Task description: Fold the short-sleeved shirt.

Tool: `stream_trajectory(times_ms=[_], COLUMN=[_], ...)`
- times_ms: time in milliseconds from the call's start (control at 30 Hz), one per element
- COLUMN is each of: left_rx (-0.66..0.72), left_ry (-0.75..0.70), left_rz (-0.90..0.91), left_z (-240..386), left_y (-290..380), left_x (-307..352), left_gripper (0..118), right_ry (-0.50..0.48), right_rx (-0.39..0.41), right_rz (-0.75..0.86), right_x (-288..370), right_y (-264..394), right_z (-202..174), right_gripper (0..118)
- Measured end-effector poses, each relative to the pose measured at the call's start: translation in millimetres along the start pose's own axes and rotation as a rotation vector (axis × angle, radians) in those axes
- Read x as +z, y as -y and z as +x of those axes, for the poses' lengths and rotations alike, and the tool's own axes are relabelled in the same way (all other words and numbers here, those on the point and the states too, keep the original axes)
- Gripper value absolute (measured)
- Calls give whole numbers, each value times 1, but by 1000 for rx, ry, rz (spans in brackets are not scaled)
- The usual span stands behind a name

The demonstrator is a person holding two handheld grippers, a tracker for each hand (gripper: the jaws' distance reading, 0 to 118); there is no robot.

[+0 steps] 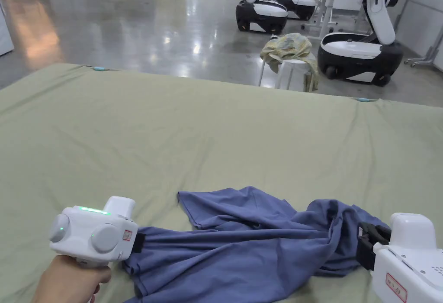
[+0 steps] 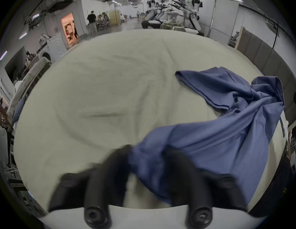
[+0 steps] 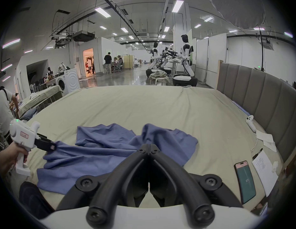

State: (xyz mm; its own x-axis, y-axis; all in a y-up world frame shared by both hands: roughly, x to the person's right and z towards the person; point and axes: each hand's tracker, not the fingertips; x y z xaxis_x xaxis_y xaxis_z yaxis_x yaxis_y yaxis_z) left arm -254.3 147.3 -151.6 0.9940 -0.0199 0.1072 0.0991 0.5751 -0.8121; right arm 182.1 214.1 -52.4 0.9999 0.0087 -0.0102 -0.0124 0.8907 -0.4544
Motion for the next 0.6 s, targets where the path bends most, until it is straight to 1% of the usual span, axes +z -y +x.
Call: stream_trajectory(times_ms=[33,67,167,233,300,367,400,433,500,533,567,600], left_rx=[17,29,1,16,18,28,34,44,58,67,77,75], left_ry=[35,52,48,77,89,93,91,88,97,98,91,82], left_rz=[6,18,88,137,141,155,159,163,166,163,155,153], left_z=[-5,-5,3,4,6,6,5,5,3,1,2,2], left_y=[-1,-2,0,-2,-1,-1,-1,-1,-1,-2,-3,-3], left_x=[-3,0,20,37,46,49,49,47,45,43,38,36], left_gripper=[13,9,9,9,9,9,9,9,9,9,9,9], right_ry=[10,23,65,103,144,150,146,137,100,92,72,67], right_rx=[5,19,38,15,-15,-37,-46,-55,-78,-84,-92,-84], right_rz=[-7,-17,-45,-89,-139,-203,-224,-247,-266,-286,-302,-318], right_x=[-3,-5,-22,-49,-71,-96,-107,-121,-144,-158,-173,-187], right_y=[-1,-3,-4,2,2,-2,-2,-3,-7,-9,-9,-7], right_z=[8,13,42,74,101,128,136,145,155,158,160,163], right_gripper=[0,0,0,0,0,1,5,12,38,38,44,64])
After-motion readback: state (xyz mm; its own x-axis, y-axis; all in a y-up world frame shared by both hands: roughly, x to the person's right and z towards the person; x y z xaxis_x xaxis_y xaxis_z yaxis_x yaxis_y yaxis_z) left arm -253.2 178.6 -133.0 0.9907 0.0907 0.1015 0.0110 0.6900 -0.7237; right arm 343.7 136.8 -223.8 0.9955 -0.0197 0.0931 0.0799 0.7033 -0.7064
